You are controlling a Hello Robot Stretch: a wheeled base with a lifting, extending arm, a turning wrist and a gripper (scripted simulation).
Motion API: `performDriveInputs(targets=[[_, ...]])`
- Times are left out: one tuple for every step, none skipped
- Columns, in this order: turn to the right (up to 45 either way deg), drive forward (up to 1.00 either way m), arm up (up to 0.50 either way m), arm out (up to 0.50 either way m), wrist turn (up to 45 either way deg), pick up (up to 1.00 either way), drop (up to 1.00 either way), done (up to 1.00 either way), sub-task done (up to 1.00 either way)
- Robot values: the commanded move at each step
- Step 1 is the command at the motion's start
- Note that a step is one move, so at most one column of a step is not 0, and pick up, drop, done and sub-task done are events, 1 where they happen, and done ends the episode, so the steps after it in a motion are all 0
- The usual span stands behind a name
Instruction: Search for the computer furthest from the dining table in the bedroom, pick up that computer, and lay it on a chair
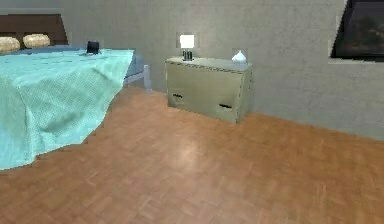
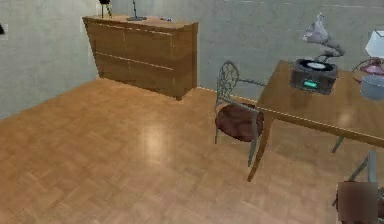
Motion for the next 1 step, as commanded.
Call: performDriveInputs(targets=[[-21.0, 0.0, 0.0, 0.0, 0.0, 0.0, 0.0, 0.0, 0.0]])
